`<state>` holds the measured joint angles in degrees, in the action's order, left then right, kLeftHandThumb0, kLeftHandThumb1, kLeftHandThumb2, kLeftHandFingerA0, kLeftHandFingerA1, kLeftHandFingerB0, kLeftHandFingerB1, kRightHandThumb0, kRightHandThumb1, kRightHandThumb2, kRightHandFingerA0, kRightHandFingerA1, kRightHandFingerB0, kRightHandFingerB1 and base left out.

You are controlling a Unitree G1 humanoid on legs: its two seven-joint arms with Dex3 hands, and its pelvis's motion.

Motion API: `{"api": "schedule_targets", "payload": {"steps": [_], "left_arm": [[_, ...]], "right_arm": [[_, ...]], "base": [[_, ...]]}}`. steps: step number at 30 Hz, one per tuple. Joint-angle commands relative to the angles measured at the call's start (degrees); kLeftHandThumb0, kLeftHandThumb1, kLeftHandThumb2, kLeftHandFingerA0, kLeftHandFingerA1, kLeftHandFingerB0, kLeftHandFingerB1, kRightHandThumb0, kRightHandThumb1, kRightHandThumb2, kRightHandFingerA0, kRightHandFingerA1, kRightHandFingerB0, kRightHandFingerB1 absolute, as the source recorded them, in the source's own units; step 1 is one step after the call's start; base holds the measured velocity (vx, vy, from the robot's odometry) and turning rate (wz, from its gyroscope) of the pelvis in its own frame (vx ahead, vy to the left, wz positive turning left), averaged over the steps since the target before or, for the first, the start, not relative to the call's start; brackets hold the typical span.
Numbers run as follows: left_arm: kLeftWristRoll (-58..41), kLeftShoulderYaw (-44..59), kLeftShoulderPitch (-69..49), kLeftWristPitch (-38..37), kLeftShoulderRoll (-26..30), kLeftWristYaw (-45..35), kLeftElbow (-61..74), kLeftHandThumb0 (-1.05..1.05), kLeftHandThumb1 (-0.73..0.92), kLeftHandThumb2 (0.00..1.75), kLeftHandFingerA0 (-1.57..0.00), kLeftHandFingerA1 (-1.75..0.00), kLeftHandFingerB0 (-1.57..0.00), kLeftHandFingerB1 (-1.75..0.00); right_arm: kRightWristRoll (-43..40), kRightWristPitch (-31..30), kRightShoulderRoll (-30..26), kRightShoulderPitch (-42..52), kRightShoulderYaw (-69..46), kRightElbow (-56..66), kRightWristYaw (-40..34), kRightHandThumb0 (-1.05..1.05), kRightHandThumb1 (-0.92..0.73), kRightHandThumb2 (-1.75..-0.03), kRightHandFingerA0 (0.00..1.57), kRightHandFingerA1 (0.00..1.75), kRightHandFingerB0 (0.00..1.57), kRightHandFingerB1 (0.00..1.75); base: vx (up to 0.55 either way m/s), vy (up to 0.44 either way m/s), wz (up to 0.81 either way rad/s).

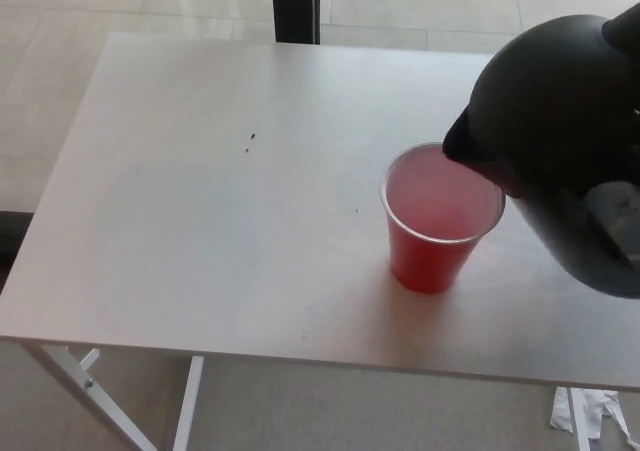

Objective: The robot uses its right hand to lift up a kettle kept on the middle of the desk by its handle and tilt it into a glass kept next to it to pour out water

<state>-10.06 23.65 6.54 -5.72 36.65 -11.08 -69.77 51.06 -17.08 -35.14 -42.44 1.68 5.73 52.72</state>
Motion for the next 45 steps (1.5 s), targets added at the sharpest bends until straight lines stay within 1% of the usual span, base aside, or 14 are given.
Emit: {"api": "schedule_targets", "payload": {"steps": [1,4,5,6,7,10,19,21,24,31,39,42,43,45], "left_arm": [[-0.55,0.58,-0.12,0.70,0.92,0.07,-0.40,-0.77,0.89,0.66,-0.71,-0.57,-0.66,-0.53],[-0.26,0.35,-0.35,0.24,0.87,0.18,-0.31,-0.76,0.90,0.67,-0.71,-0.57,-0.67,-0.53],[-0.33,0.41,-0.30,0.33,0.86,0.18,-0.36,-0.76,0.89,0.67,-0.71,-0.57,-0.67,-0.53],[-0.55,0.63,-0.22,0.33,0.79,0.18,-0.51,-0.75,0.89,0.67,-0.72,-0.56,-0.67,-0.53],[-0.13,0.27,-0.34,0.09,0.84,0.32,-0.52,-0.76,0.91,0.67,-0.71,-0.56,-0.67,-0.53],[0.08,0.01,-0.96,-0.38,0.83,0.07,0.10,-0.76,0.91,0.67,-0.71,-0.59,-0.66,-0.55],[-0.12,0.26,-0.82,-0.13,0.79,0.28,-0.28,-0.77,0.90,0.67,-0.74,-0.59,-0.68,-0.55],[-0.40,0.55,-1.46,-0.29,0.66,0.15,-0.18,-0.77,0.90,0.67,-0.73,-0.58,-0.67,-0.54],[-0.52,0.64,-1.93,-0.64,0.65,-0.15,0.12,-0.75,0.91,0.67,-0.72,-0.60,-0.66,-0.56],[-0.78,1.00,-2.05,-0.71,0.63,-0.19,-0.07,-0.76,0.91,0.67,-0.74,-0.60,-0.68,-0.56],[-0.67,1.09,-2.27,-1.45,0.39,0.32,-0.01,-0.76,0.91,0.67,-0.73,-0.59,-0.67,-0.55],[-0.54,1.03,-2.37,-1.33,0.44,0.50,-0.31,-0.76,0.91,0.67,-0.76,-0.62,-0.72,-0.56],[-0.65,1.15,-2.42,-1.46,0.47,0.35,-0.32,-0.78,0.90,0.67,-0.74,-0.62,-0.72,-0.58],[-0.81,1.32,-2.47,-1.35,0.46,0.13,-0.32,-0.77,0.90,0.66,-0.74,-0.61,-0.71,-0.57]], "right_arm": [[-4.36,-6.22,3.46,5.07,-7.71,2.22,-10.19,-0.27,-0.67,-0.76,0.84,1.72,0.75,1.13],[-6.41,-8.78,7.50,8.89,-12.58,3.65,-13.44,-0.22,-0.63,-0.82,0.88,1.75,0.69,0.88],[-7.54,-7.59,8.45,10.03,-13.95,3.68,-15.27,-0.23,-0.49,-1.01,1.19,1.31,0.75,0.83],[-9.30,-7.43,10.51,11.37,-16.33,3.81,-17.31,-0.25,-0.52,-0.93,0.96,1.56,0.80,0.82],[-10.46,-7.03,11.70,12.10,-17.70,3.59,-18.50,-0.19,-0.47,-1.06,1.05,1.38,0.84,1.18],[-13.79,-5.40,15.95,14.65,-22.02,2.53,-22.90,-0.21,-0.40,-1.19,1.03,1.37,0.83,1.33],[-15.23,-12.27,25.21,17.44,-29.63,0.35,-29.59,-0.24,-0.51,-0.91,0.82,1.73,0.71,1.33],[-18.90,-13.71,29.37,17.00,-34.23,-1.41,-32.51,-0.19,-0.50,-0.90,0.70,1.26,0.76,1.17],[-19.55,-13.77,31.20,18.16,-36.51,-3.30,-34.45,-0.12,-0.52,-1.00,0.90,1.73,0.67,1.40],[-26.78,-6.39,32.91,20.50,-41.70,-7.31,-34.85,-0.19,-0.48,-1.17,1.00,1.75,0.79,1.67],[-32.37,-0.69,32.37,23.18,-43.34,-11.86,-33.43,-0.10,-0.44,-1.33,0.97,1.75,0.90,1.52],[-34.06,-0.11,30.12,24.68,-41.66,-13.38,-28.77,-0.23,-0.71,-0.71,0.89,1.60,0.78,0.63],[-33.64,-0.39,28.42,25.93,-39.69,-12.74,-25.77,-0.50,-0.63,-0.58,0.79,0.97,0.38,0.32],[-34.13,1.14,25.11,28.35,-36.57,-12.66,-20.71,-0.61,-0.48,-0.83,0.50,0.68,0.15,0.41]], "base": [[0.00,0.000,0.00],[0.00,0.000,0.00],[0.00,0.000,0.00],[0.00,0.000,0.00],[0.00,0.000,0.00],[0.00,0.000,0.00],[0.00,0.000,0.00],[0.00,0.000,0.00],[0.00,0.000,0.00],[0.00,0.000,0.00],[0.00,0.000,0.00],[0.00,0.000,0.00],[0.00,0.000,0.00],[0.00,0.000,0.00]]}}
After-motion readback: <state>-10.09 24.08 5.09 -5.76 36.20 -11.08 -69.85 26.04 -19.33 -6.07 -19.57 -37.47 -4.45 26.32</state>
